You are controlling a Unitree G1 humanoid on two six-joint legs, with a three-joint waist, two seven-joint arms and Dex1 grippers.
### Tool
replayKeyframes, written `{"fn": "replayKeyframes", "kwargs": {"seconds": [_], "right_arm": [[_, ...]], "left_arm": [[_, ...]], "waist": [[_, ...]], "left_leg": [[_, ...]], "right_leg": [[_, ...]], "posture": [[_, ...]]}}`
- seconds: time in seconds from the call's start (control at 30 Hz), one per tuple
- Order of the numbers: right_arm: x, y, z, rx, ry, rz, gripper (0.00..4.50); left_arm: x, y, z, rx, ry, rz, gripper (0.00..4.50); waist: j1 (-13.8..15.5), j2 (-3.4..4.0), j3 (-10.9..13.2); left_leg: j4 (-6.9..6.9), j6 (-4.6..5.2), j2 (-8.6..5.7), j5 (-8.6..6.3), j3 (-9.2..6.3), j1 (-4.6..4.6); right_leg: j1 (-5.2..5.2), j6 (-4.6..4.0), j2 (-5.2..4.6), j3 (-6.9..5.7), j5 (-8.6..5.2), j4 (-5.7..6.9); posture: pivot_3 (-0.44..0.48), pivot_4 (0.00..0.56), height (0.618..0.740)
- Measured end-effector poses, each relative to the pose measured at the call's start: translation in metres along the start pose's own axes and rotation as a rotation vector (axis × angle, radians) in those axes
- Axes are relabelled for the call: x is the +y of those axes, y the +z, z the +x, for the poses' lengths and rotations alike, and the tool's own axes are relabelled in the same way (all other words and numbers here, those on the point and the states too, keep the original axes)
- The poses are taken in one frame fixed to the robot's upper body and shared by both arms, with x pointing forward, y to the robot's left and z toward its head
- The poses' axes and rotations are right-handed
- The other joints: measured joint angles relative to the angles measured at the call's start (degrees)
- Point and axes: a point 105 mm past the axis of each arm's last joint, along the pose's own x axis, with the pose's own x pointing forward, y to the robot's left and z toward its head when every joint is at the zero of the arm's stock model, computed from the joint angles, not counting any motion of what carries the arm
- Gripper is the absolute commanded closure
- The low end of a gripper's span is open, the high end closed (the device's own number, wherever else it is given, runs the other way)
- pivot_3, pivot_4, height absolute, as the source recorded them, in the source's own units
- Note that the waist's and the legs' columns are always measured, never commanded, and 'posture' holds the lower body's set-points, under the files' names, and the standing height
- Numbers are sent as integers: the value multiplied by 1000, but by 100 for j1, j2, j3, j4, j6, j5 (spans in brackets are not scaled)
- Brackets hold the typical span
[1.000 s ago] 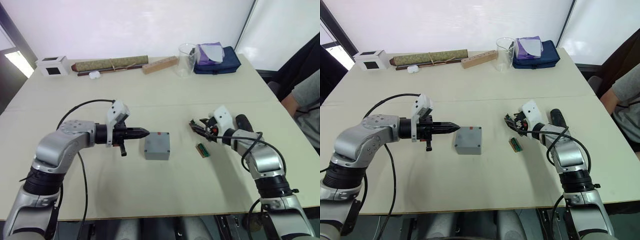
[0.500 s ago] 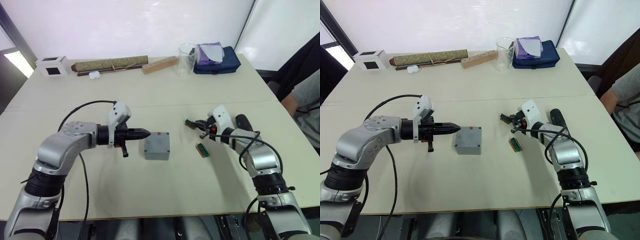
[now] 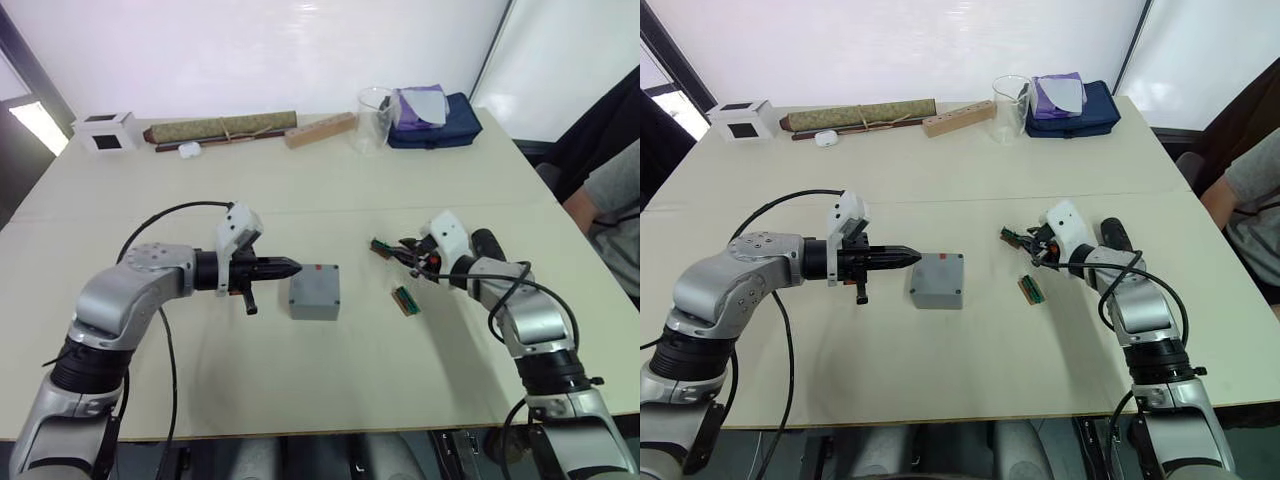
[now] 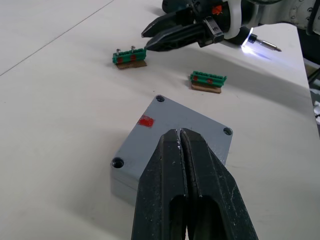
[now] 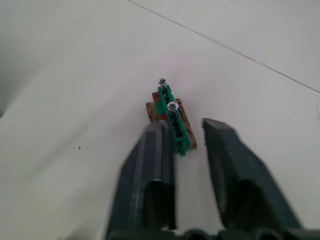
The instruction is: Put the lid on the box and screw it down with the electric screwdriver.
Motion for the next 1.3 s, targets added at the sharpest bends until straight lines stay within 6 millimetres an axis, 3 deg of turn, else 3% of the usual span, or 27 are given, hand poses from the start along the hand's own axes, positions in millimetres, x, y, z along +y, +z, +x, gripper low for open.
{"fn": "replayKeyframes", "kwargs": {"seconds": [0.03,0.37,0.47,0.53,1.13,1.23,1.27,1.3], "right_arm": [[0,0,0,-1,2,-1,1589],[1,5,11,-16,56,-2,1589],[3,2,16,-12,73,18,2296],[3,0,18,-7,76,30,3141],[2,0,26,-14,75,45,3141],[2,0,26,-14,75,45,3778],[2,0,26,-14,75,46,4280],[2,0,26,-15,74,46,4474]], "left_arm": [[0,0,0,-1,-1,0,4500],[-1,-5,4,16,-11,-7,4500],[-1,-8,3,20,-10,-14,4500],[-2,-11,3,23,-9,-23,4500],[-1,-14,2,28,2,-20,4500],[0,-14,2,28,5,-19,4500],[0,-14,2,28,5,-18,4500],[0,-13,2,27,5,-17,4500]], "waist": [[-1,0,0],[8,0,0],[-1,0,0],[0,0,0],[2,0,0],[4,0,0],[4,0,0],[4,0,0]], "left_leg": [[0,0,0,0,0,1],[0,0,0,0,1,1],[-1,0,0,0,1,1],[-1,0,0,0,0,2],[-2,-1,0,0,0,2],[-2,-1,0,0,1,2],[-2,-1,0,0,0,2],[-2,-1,0,0,0,2]], "right_leg": [[0,0,1,0,0,0],[0,0,0,1,0,0],[0,0,0,1,0,0],[0,0,0,1,0,0],[0,0,0,1,0,0],[0,0,0,1,0,0],[0,0,0,1,0,0],[0,0,0,1,0,0]], "posture": [[0,150,740],[0,150,740],[0,150,740],[0,150,740],[0,150,740],[0,150,740],[0,150,740],[0,150,740]]}}
